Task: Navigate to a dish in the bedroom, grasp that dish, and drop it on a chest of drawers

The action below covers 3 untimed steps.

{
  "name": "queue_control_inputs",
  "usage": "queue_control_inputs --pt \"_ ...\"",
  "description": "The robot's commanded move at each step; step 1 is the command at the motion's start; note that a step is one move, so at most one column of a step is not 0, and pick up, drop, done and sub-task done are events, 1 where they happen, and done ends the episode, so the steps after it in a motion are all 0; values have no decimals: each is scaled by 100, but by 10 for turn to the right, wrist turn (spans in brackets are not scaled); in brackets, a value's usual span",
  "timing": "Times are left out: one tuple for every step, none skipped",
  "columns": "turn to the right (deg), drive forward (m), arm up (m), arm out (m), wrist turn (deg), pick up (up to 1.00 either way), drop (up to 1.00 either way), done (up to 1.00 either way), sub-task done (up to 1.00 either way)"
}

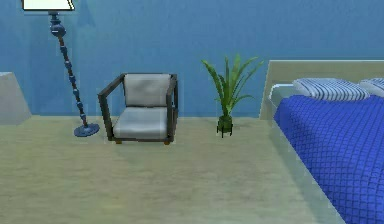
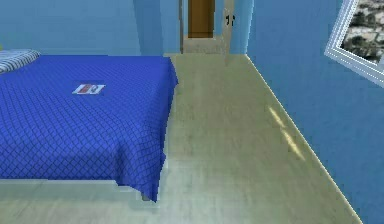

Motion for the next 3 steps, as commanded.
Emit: queue_control_inputs --pt "60 0 0 0 0 0 0 0 0" --pt "0 10 0 0 0 0 0 0 0" --pt "450 0 0 0 0 0 0 0 0"
